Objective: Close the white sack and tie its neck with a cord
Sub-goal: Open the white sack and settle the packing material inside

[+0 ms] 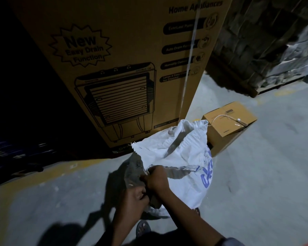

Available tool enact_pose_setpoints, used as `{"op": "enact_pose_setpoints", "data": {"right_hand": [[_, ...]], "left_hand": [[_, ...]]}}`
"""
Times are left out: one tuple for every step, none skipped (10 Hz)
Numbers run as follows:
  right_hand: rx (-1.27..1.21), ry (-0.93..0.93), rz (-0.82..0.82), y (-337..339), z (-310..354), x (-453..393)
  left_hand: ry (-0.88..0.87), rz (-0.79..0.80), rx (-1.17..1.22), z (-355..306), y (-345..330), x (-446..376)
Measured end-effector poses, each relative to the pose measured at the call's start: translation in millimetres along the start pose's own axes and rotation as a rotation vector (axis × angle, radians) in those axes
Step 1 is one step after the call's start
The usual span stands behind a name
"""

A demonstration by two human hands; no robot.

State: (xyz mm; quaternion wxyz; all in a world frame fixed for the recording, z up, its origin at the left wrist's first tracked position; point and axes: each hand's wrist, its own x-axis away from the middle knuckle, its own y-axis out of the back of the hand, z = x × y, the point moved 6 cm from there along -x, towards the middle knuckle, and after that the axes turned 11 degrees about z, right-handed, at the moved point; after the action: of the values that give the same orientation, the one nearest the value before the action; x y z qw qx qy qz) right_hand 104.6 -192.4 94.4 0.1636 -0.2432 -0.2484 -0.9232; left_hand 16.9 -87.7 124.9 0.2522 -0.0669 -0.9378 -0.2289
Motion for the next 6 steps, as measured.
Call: {"op": "enact_pose_setpoints", "data": {"right_hand": [[-0.144, -0.122, -0.023, 4, -15, -3], [-0.42, -0.222, -0.04, 13, -26, -10], [-0.397, -0.175, -0.017, 15, -21, -14], [-0.111, 0.001, -0.016, 11, -7, -5], [0.099, 0.124, 0.003, 2, -6, 6], [0.332, 0.261, 0.084, -9, -4, 23]], "left_hand": [[0.042, -0.037, 0.117, 7, -2, 3], [0.008, -0.166, 0.077, -2, 12, 8], [0.008, -0.234, 0.103, -19, 29, 1], [0.095, -0.218, 0.092, -37, 44, -39], [0.224, -0.048, 0.08, -38, 37, -72], [0.389, 0.226, 0.005, -39, 11, -97]]}}
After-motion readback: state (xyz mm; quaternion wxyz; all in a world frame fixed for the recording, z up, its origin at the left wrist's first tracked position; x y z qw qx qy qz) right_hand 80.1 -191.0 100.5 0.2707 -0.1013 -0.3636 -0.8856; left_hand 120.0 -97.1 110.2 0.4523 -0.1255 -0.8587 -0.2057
